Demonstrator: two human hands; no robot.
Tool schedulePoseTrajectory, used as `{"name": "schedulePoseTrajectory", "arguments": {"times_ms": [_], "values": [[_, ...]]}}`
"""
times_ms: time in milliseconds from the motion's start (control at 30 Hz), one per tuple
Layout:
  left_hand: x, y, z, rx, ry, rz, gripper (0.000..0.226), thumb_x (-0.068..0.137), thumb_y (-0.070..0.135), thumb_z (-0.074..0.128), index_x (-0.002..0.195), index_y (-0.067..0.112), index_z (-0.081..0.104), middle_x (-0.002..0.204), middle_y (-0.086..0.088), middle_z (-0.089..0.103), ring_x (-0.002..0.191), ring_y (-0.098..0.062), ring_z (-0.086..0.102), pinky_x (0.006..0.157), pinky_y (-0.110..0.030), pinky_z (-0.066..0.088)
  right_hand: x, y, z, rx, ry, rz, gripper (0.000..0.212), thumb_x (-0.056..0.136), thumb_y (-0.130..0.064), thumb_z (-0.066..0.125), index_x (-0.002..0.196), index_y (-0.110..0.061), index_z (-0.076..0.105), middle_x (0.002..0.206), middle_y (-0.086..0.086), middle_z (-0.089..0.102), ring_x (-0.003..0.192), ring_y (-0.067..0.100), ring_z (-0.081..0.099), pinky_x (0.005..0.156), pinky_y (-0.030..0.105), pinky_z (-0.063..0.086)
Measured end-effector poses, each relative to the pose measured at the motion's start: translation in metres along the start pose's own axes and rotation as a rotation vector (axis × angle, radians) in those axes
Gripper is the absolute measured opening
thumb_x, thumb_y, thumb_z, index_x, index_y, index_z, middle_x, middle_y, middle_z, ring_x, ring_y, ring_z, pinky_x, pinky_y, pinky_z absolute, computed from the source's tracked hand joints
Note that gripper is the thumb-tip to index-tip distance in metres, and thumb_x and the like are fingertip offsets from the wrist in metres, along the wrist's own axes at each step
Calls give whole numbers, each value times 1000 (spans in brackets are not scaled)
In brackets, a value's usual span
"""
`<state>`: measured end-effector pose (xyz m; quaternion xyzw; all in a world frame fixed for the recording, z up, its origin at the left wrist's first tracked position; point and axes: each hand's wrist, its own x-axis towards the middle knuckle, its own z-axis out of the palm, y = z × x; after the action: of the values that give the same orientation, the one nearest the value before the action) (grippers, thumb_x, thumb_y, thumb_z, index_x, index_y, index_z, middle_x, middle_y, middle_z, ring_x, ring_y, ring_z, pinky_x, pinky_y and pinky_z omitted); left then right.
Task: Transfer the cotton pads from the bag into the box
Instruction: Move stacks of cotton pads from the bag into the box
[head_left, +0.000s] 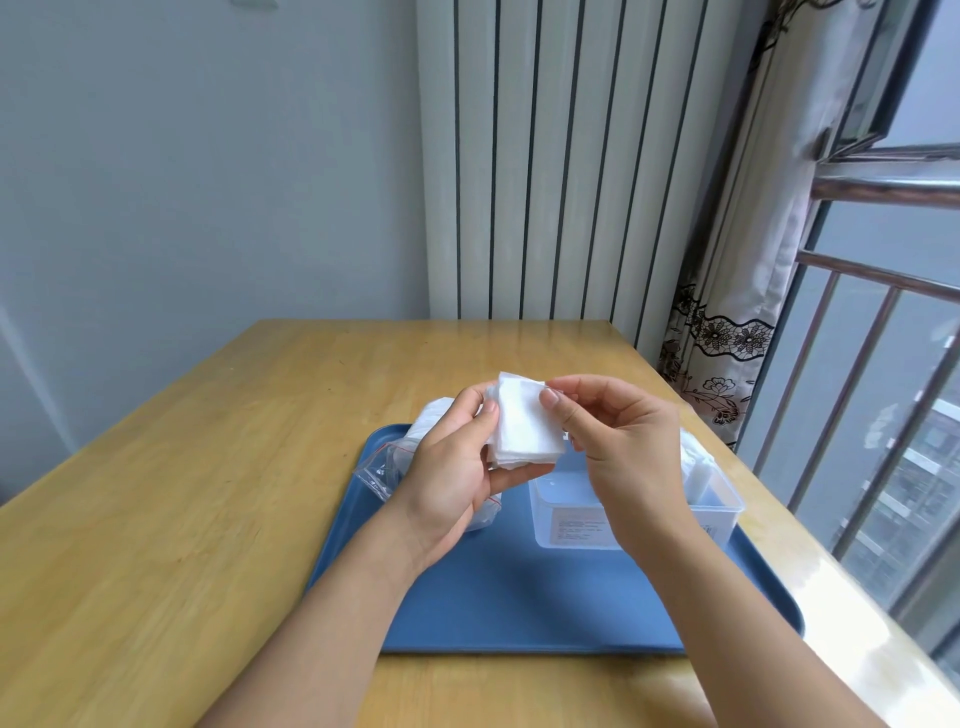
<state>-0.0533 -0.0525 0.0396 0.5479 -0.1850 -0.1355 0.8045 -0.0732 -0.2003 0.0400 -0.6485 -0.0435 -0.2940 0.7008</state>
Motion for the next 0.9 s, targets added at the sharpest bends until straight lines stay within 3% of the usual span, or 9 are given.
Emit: {"name": "schedulePoseTrajectory", "arguments": {"times_ms": [300, 433, 533, 700, 900], "values": [[1, -1, -1, 9, -2, 5, 33, 110, 20, 33, 129, 9, 58, 125, -12, 71, 106, -21, 72, 88, -38, 60, -2, 2, 0, -51, 2, -34, 11, 84, -9, 81, 86, -19, 78, 77, -3, 73, 65, 6, 59, 62, 18, 48], [1, -4, -1, 101, -5, 33, 33, 111, 23, 32, 131, 11, 55, 125, -11, 71, 114, -26, 69, 91, -40, 60, -2, 5, -1, -350, 15, -254, 26, 84, -10, 79, 99, -30, 76, 95, -6, 61, 78, 7, 55, 66, 21, 45], [1, -6, -1, 169, -2, 61, 32, 111, 23, 33, 130, 14, 56, 125, -12, 70, 113, -26, 69, 91, -41, 60, -2, 7, -3, -548, -43, -452, 21, 83, -13, 76, 98, -27, 77, 102, -5, 56, 93, 11, 56, 73, 12, 38], [3, -8, -1, 237, -5, 98, 30, 110, 19, 33, 131, 14, 55, 126, -13, 68, 106, -20, 70, 89, -40, 61, 2, 10, -6, -575, -110, -389, 20, 85, -16, 78, 101, -28, 77, 106, -7, 57, 104, 16, 57, 78, 13, 36], [4, -8, -2, 261, -9, 89, 32, 110, 20, 36, 136, 13, 52, 131, -12, 66, 117, -29, 67, 89, -40, 61, 4, 5, -9, -461, -130, -307, 17, 81, -13, 83, 91, -25, 75, 97, -9, 62, 91, 8, 58, 67, 14, 39]]}}
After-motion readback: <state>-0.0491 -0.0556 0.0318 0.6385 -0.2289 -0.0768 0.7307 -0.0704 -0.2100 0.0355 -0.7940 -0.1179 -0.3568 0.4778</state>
